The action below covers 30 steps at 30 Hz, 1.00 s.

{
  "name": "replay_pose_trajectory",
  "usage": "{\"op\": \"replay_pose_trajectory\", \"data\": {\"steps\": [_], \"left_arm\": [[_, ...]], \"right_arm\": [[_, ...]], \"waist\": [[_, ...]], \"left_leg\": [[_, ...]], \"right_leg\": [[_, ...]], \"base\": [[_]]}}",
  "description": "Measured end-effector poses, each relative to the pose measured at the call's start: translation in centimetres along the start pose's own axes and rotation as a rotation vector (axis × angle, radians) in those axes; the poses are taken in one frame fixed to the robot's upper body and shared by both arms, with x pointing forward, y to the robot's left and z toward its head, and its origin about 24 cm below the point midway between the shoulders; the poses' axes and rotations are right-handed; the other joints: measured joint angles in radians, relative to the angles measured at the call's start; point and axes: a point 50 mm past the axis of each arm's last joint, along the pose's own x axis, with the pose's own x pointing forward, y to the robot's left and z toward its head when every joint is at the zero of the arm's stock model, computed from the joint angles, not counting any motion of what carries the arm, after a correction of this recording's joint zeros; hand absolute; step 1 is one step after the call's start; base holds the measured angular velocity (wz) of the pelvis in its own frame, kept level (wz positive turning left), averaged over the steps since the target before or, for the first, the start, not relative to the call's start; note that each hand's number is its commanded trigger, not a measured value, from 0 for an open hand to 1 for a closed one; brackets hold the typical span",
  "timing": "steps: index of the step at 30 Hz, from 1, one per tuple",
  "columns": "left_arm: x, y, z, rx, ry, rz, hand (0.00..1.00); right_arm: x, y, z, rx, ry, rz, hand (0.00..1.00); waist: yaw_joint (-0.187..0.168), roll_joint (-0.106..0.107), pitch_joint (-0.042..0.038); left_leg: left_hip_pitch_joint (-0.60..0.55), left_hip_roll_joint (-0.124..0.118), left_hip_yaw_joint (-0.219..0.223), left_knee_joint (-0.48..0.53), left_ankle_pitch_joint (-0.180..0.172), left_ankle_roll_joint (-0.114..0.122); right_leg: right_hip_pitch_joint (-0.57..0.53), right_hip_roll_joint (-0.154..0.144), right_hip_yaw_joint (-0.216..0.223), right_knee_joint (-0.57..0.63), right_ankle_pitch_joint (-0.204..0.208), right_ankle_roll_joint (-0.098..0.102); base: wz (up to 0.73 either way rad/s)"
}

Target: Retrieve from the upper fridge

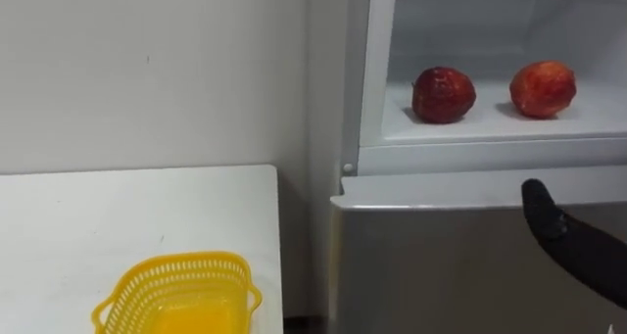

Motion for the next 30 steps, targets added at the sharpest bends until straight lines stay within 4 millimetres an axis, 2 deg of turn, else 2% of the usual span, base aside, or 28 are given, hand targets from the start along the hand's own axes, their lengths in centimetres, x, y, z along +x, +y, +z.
{"op": "replay_pose_trajectory", "data": {"steps": [4,8,10,13,17,24,28,30], "left_arm": [[0.1,0.4,0.1,0.016,-0.001,0.004,0.00],[0.3,0.6,0.5,0.041,0.003,0.012,0.00],[0.3,0.6,0.5,0.060,0.000,0.010,0.00],[0.3,0.8,0.5,0.093,-0.002,0.009,0.00],[0.2,0.9,0.1,0.130,0.026,0.003,0.00],[0.0,0.9,-1.2,0.192,0.094,-0.035,0.00],[0.0,0.9,-1.1,0.231,0.097,-0.060,0.00],[0.0,0.9,-0.7,0.244,0.081,-0.058,0.00]], "right_arm": [[0.9,0.3,0.4,0.002,-0.044,0.005,0.00],[1.6,0.9,-0.6,-0.034,-0.038,0.042,0.00],[2.1,1.5,-1.2,-0.044,-0.033,0.059,0.00],[2.5,2.0,-1.5,-0.055,-0.033,0.081,0.00],[2.8,2.5,-2.3,-0.091,-0.024,0.123,0.00],[4.1,3.3,-3.2,-0.125,-0.004,0.158,0.00],[4.8,3.8,-3.4,-0.127,-0.002,0.164,0.00],[5.3,4.0,-3.2,-0.111,-0.002,0.157,0.00]], "waist": [[0.002,-0.017,0.0087],[0.045,-0.036,0.0042],[0.054,-0.041,0.0029],[0.071,-0.042,0.0037],[0.104,-0.039,0.0055],[0.133,-0.041,0.0065],[0.137,-0.057,0.0122],[0.140,-0.062,0.0107]], "left_leg": [[-0.001,0.000,-0.023,0.005,0.000,0.000],[-0.004,-0.001,-0.025,0.007,0.001,0.000],[-0.003,-0.002,-0.033,0.009,0.001,0.000],[-0.001,-0.003,-0.054,0.010,0.001,0.000],[0.000,-0.003,-0.064,0.012,0.001,0.000],[-0.001,-0.003,-0.078,0.012,0.002,0.000],[-0.008,-0.003,-0.082,0.022,0.002,-0.001],[-0.018,-0.003,-0.085,0.029,0.002,-0.001]], "right_leg": [[0.007,-0.002,-0.031,-0.001,0.000,0.000],[0.013,-0.004,-0.039,0.000,0.000,0.000],[0.018,-0.006,-0.052,0.000,0.000,0.000],[0.030,-0.007,-0.075,-0.001,0.000,0.000],[0.035,-0.007,-0.077,-0.002,0.000,0.000],[0.037,-0.007,-0.090,-0.003,0.000,0.000],[0.033,-0.009,-0.101,-0.003,0.000,0.000],[0.030,-0.009,-0.103,-0.002,0.000,0.000]], "base": [[0.15],[0.03],[0.13],[0.19],[0.07],[0.03],[0.03],[0.03]]}}
